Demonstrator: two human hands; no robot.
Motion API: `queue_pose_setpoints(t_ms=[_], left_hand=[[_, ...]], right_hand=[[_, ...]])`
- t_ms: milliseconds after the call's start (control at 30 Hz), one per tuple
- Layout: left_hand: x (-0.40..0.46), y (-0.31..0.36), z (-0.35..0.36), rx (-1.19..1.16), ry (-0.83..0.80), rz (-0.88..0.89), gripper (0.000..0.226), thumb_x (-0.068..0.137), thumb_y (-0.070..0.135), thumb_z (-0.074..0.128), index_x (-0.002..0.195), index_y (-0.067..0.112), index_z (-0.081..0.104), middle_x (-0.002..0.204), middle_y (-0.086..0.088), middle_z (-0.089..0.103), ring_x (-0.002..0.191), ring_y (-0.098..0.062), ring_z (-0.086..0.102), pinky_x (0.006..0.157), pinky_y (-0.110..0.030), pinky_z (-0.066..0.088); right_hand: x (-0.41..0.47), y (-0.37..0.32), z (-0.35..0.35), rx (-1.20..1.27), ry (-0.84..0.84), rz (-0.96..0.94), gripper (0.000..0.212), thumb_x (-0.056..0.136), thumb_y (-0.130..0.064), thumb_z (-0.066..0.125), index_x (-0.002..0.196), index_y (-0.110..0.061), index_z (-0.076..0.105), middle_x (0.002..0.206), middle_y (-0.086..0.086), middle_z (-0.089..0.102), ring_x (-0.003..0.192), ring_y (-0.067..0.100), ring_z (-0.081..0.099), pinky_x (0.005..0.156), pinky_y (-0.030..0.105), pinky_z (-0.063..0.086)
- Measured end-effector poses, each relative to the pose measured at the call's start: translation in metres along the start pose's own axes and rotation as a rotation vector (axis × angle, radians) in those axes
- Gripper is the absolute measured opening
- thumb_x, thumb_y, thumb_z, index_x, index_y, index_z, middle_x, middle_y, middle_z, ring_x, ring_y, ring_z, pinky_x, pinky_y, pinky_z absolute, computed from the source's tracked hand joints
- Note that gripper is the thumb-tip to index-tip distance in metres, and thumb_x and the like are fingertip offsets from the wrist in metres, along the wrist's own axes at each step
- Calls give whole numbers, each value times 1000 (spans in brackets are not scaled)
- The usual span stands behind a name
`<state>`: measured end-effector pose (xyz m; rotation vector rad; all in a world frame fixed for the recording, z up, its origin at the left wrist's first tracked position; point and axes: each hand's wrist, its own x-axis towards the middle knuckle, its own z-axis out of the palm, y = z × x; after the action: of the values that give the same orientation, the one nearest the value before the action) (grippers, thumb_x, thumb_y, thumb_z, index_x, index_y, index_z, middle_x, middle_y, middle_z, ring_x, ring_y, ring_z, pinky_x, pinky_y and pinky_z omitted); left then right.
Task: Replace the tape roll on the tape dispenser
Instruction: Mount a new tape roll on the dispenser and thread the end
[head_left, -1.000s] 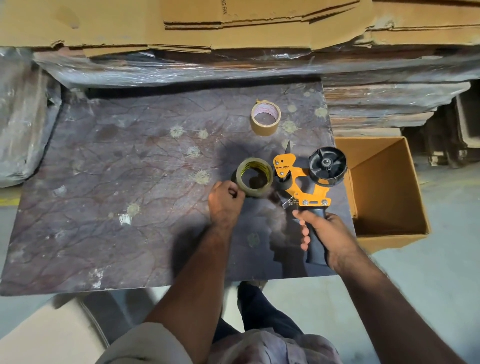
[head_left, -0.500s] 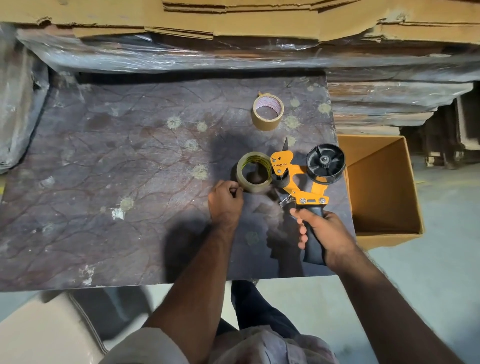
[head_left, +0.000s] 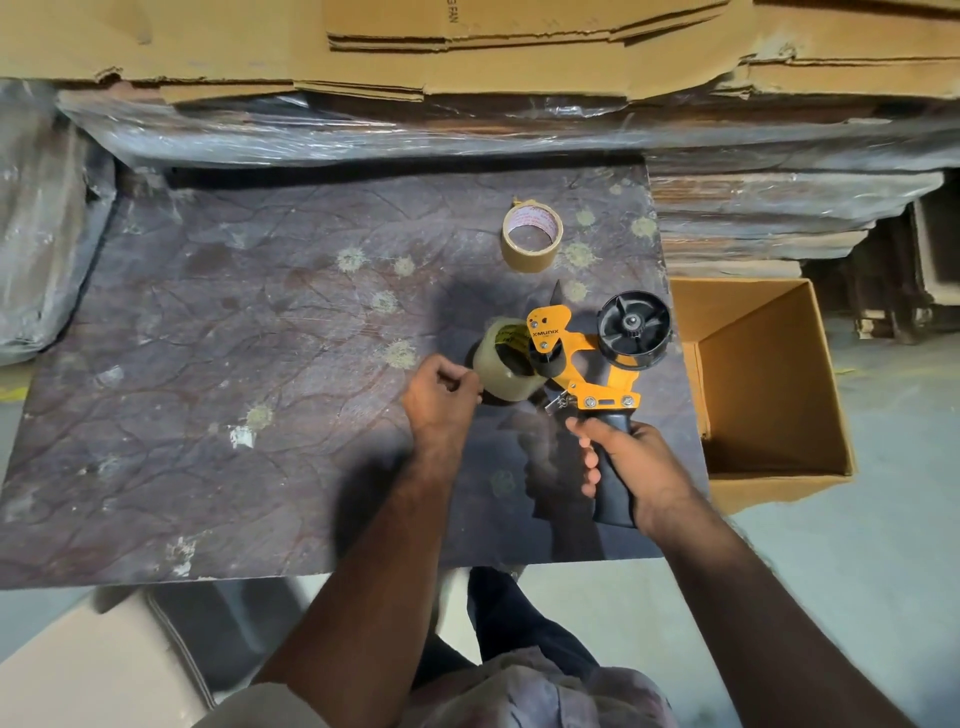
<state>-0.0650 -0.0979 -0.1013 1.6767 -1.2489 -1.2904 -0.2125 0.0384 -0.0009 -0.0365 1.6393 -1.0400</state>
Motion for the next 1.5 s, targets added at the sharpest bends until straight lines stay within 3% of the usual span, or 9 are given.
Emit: queue_pose_setpoints(t_ms=[100, 267, 467, 600, 667, 833, 1033, 1200, 1500], left_hand=[[-3, 3, -5, -202, 21, -120, 23, 88, -5, 67, 77, 12, 56, 85, -18, 75, 58, -21, 71, 49, -25, 54], [-3, -6, -9, -358, -5, -230, 18, 88, -6, 70, 86, 7, 59, 93, -27, 72, 73, -28, 75, 66, -30, 62], [1, -16, -7, -121, -157, -95, 42, 80, -11, 73, 102, 25, 67, 88, 0, 71, 83, -18, 69, 84, -35, 61], [9, -13, -6, 115, -26, -16, 32, 81, 6, 79, 75, 36, 70, 101, 0, 69, 77, -24, 74, 60, -37, 63], [10, -11, -5, 94, -33, -42, 31, 87, 3, 74, 75, 31, 68, 93, -10, 74, 64, -23, 75, 47, -27, 55], [8, -10, -4, -42, -39, -113, 26, 86, -5, 73, 74, 17, 65, 75, -13, 73, 55, -19, 73, 65, -36, 63], [6, -21, -10, -86, 57, -121, 33, 82, -3, 74, 66, 19, 55, 67, -13, 71, 66, -29, 77, 72, -48, 64], [5, -27, -10, -117, -63, -81, 38, 72, 1, 80, 77, 29, 55, 79, -15, 65, 78, -28, 70, 82, -58, 61], [10, -24, -16, 82, -41, 3, 31, 69, 11, 91, 79, 23, 64, 67, 1, 66, 63, -14, 58, 73, -44, 63]], right_hand=[[-2, 0, 3, 12, -12, 9, 25, 90, -15, 74, 70, -8, 60, 54, 6, 51, 40, 16, 43, 43, 27, 41], [-2, 3, 1, 25, -14, 10, 27, 90, -15, 74, 68, -8, 59, 53, 6, 50, 40, 17, 43, 42, 27, 41], [-1, 5, -3, 6, -8, 2, 27, 91, -15, 73, 69, -8, 58, 53, 6, 49, 40, 16, 43, 42, 26, 42], [-1, 6, -6, 3, 1, -8, 26, 90, -15, 73, 69, -8, 59, 53, 5, 49, 41, 17, 43, 42, 28, 42], [-2, 7, -7, -4, 2, -8, 26, 90, -16, 73, 69, -8, 59, 53, 5, 50, 41, 17, 44, 43, 28, 42], [-1, 8, -8, -17, 11, 2, 26, 90, -18, 74, 69, -9, 61, 53, 5, 52, 42, 17, 46, 45, 28, 44], [-1, 8, -5, -16, 19, 4, 26, 90, -17, 74, 70, -8, 61, 53, 5, 52, 42, 17, 46, 45, 28, 44], [-1, 8, -1, -22, 18, 5, 25, 90, -18, 74, 70, -9, 61, 53, 4, 53, 42, 16, 46, 45, 28, 44], [-2, 10, 3, -31, 9, 9, 25, 90, -17, 74, 71, -8, 60, 53, 5, 52, 41, 15, 45, 43, 27, 44]])
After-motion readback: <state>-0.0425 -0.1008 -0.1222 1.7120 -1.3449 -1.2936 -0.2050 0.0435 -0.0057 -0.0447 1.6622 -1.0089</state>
